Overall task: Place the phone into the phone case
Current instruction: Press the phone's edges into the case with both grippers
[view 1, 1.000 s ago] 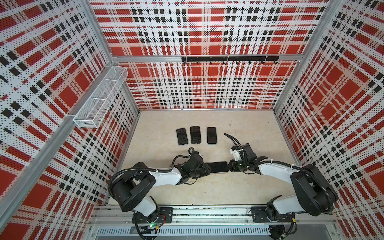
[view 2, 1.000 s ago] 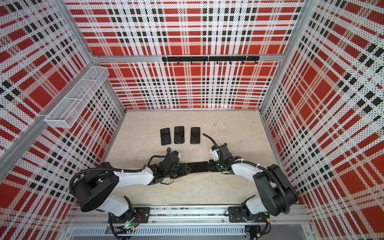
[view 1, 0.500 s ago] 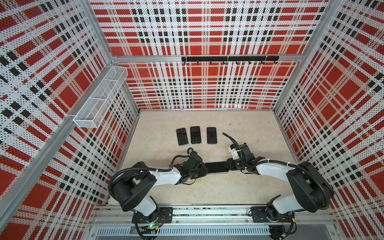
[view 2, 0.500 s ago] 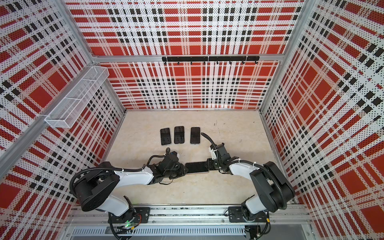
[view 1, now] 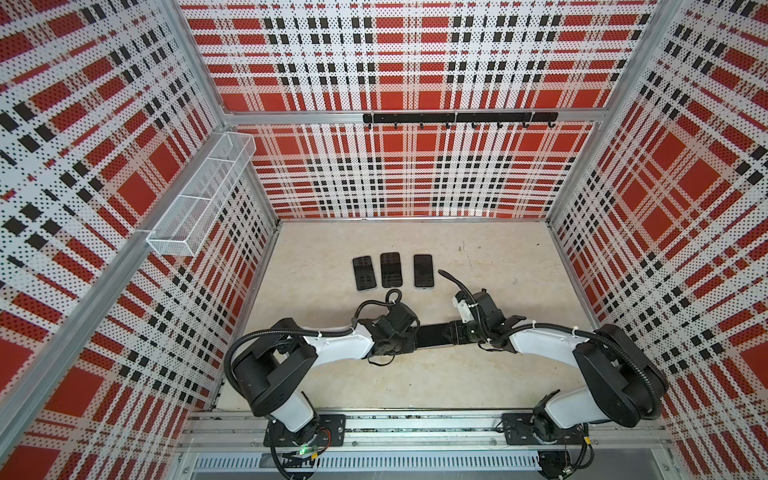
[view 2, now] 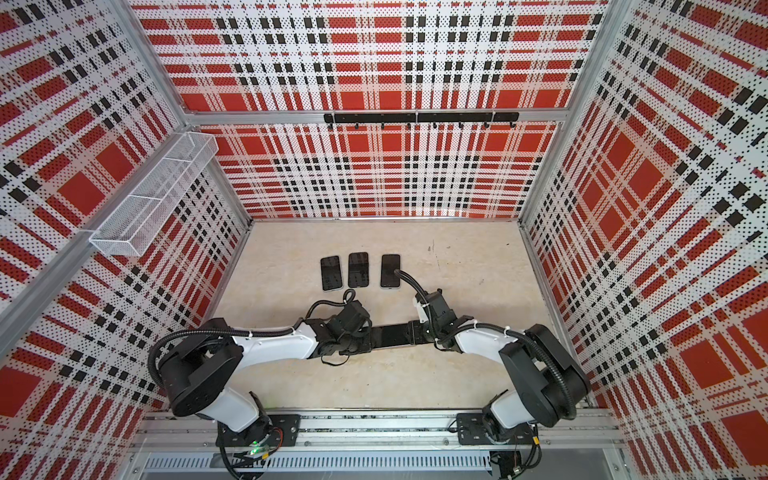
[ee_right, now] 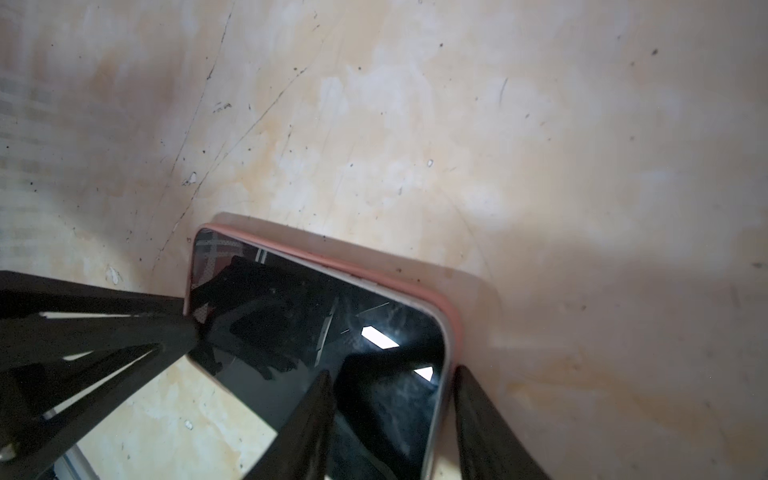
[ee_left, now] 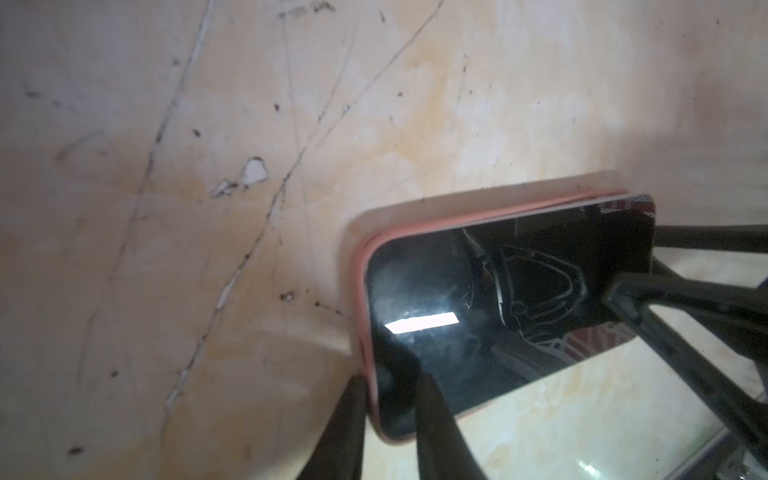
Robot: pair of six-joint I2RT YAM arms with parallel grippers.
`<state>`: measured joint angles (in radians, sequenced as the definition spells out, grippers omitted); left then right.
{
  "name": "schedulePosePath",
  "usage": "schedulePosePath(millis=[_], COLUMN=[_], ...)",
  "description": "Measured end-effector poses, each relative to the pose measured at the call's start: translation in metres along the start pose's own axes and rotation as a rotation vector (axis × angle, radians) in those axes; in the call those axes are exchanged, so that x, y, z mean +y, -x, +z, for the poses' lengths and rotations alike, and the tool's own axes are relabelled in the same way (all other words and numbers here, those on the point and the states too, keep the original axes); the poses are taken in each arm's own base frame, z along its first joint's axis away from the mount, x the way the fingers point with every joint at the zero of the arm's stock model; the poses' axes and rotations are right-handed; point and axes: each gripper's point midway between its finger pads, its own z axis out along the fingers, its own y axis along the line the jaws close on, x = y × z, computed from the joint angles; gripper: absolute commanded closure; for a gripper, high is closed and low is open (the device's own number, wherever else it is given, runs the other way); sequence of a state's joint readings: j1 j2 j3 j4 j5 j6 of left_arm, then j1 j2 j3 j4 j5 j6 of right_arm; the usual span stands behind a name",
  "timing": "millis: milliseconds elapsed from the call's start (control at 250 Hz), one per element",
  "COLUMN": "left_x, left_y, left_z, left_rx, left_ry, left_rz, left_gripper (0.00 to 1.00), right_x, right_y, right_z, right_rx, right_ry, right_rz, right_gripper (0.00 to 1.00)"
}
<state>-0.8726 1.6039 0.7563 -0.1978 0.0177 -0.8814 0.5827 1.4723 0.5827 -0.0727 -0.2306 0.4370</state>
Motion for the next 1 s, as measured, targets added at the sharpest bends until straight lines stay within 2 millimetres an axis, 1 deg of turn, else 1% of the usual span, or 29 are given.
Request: schedulePosePath(millis=[64, 216, 376, 456, 556, 652, 696, 788, 852, 928, 1000], left_x=[0.001, 0.002, 0.003, 0.006, 0.009, 0.004, 0.000, -0.005, -0.009, -0.014, -0.014], left_y=[0.000, 0.002, 0.002, 0.001, 0.001, 0.011, 0.017, 0.028, 0.034, 0.037, 0.034], left_z=[0.000, 0.000, -0.001, -0.005, -0.012, -0.028, -0.035, -0.049, -0.054, -0.054, -0.050], left_rx=[0.003, 0.006, 0.003, 0.007, 0.009, -0.025, -0.046, -0.081, -0.091, -0.093, -0.082], left_ry=[0.022, 0.043, 0.051, 0.063, 0.072, 0.039, 0.017, -0.026, -0.057, -0.097, -0.134], left_rz=[0.016, 0.031, 0.039, 0.046, 0.050, 0.050, 0.047, 0.034, 0.025, 0.013, -0.005], left_gripper=[0.79, 0.79, 0.77, 0.72, 0.59, 0.48, 0.45, 0.42, 0.42, 0.42, 0.42], right_x=[0.000, 0.002, 0.004, 0.005, 0.005, 0.004, 0.002, -0.002, -0.003, -0.002, 0.002], right_y=[-0.002, -0.004, -0.008, -0.011, -0.011, -0.008, -0.006, -0.004, -0.003, -0.003, -0.006], right_z=[-0.001, -0.002, -0.005, -0.008, -0.013, -0.019, -0.022, -0.024, -0.026, -0.027, -0.025], right_rx=[0.005, 0.013, 0.029, 0.041, 0.045, 0.040, 0.038, 0.040, 0.046, 0.054, 0.078], right_ry=[0.001, 0.007, 0.016, 0.020, 0.027, 0.043, 0.050, 0.069, 0.084, 0.111, 0.142], right_rz=[0.000, -0.003, 0.000, 0.003, 0.014, 0.033, 0.049, 0.075, 0.091, 0.106, 0.116], right_gripper=[0.50, 0.46, 0.42, 0.40, 0.37, 0.36, 0.35, 0.35, 0.35, 0.35, 0.35])
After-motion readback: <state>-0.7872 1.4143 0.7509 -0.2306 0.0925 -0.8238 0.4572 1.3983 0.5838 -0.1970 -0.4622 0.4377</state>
